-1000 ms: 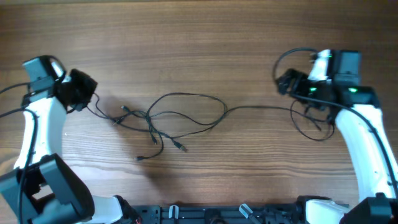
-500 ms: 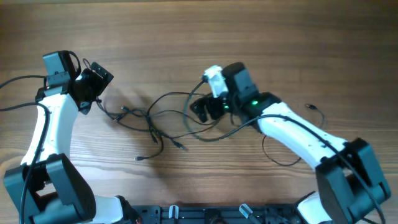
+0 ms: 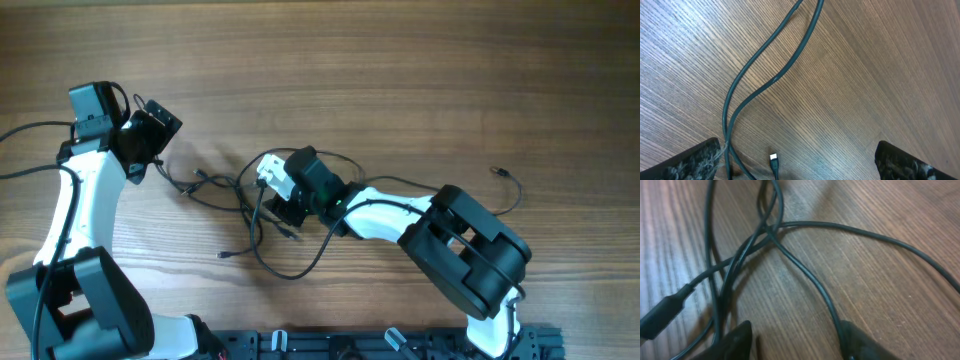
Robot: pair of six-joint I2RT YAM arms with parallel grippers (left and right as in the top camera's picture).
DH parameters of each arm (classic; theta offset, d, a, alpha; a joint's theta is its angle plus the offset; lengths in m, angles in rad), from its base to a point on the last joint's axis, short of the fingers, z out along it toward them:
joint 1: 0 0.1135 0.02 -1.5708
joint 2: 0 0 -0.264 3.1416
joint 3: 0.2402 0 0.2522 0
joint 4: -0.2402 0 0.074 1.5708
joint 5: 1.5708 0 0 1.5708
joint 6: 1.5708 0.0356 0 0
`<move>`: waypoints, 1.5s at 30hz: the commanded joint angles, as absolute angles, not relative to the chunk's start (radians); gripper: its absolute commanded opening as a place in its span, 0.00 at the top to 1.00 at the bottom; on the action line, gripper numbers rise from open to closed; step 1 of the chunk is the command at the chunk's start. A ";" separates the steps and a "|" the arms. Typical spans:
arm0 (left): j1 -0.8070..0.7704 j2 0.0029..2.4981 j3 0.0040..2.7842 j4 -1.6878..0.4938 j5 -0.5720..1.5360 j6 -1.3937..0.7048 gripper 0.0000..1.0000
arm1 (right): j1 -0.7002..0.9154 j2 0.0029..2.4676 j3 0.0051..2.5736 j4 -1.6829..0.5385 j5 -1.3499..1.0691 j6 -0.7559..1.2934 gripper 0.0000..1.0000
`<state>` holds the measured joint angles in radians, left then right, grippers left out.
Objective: Untangle cables
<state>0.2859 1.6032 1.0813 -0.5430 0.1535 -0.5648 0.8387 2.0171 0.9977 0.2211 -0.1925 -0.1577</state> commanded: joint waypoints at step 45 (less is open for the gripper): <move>0.284 1.607 1.079 -0.542 0.144 -0.557 0.00 | 0.276 1.065 1.045 -1.182 0.457 1.171 0.96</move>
<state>0.2859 1.6035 1.0813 -0.5442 0.1528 -0.5648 0.2794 1.0767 1.0367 -1.0889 0.3000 0.8406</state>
